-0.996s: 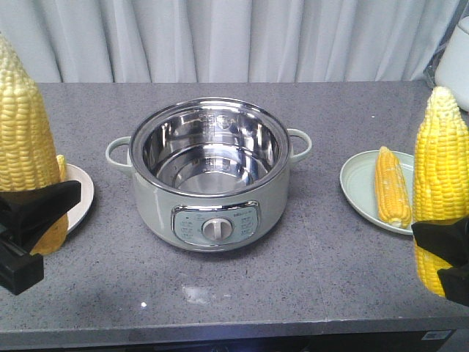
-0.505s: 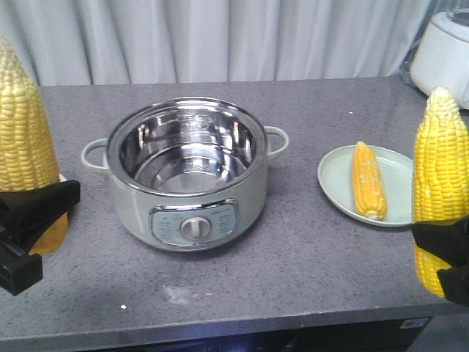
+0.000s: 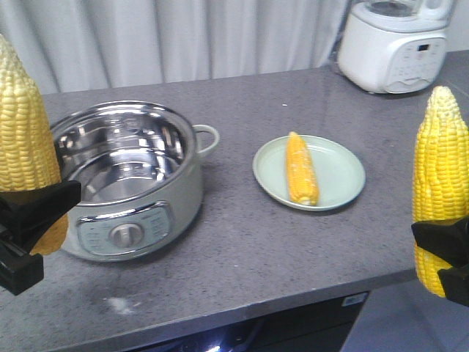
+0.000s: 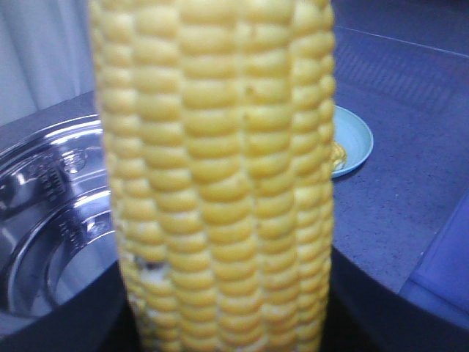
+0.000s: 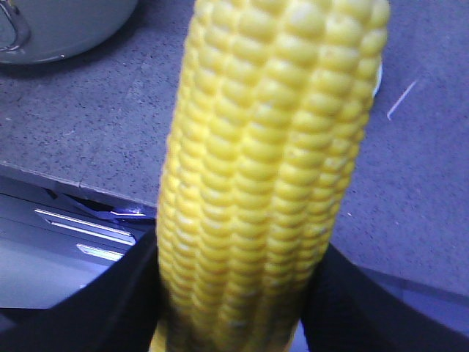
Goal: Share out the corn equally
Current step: 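Turn the base away from the pot while holding both cobs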
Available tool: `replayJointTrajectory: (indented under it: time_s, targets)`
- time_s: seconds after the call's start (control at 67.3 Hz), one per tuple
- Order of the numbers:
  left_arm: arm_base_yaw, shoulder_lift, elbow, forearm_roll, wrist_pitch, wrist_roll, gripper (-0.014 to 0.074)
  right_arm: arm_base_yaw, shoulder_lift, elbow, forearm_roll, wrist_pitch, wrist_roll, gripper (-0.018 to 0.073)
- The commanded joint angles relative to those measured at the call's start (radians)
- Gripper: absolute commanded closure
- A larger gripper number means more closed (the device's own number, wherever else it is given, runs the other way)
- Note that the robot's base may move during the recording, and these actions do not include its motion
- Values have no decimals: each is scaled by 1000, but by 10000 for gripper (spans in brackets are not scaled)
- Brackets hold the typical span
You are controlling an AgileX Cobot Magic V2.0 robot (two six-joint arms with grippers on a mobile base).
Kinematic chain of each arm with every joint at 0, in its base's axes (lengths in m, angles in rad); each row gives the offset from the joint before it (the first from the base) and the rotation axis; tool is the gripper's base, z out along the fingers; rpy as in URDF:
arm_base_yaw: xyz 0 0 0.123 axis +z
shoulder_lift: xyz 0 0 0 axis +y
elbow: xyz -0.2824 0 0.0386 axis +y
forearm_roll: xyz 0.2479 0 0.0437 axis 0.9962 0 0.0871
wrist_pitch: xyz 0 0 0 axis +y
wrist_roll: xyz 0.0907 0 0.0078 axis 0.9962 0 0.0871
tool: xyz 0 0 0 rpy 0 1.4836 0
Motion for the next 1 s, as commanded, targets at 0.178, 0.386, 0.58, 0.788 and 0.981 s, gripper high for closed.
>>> replayJointTrajectory:
  time_s: [0.178, 0.386, 0.58, 0.788, 0.981]
  targets:
    - [-4, -6, -24, -9, -76, -5, 333, -2, -7, -25, -14, -62, -9, 376]
    - [-4, -6, -24, -9, -76, -5, 333, -2, -7, -25, -14, -62, -9, 376]
    - [-4, -6, -24, -9, -76, -5, 333, -2, -7, -25, -14, -62, -9, 376]
    - [-4, -6, -24, -9, -76, -5, 333, -2, -7, -25, -14, -62, -9, 376]
    - [-4, -6, -24, -9, -76, -5, 333, -2, -7, -25, -14, -62, -9, 376]
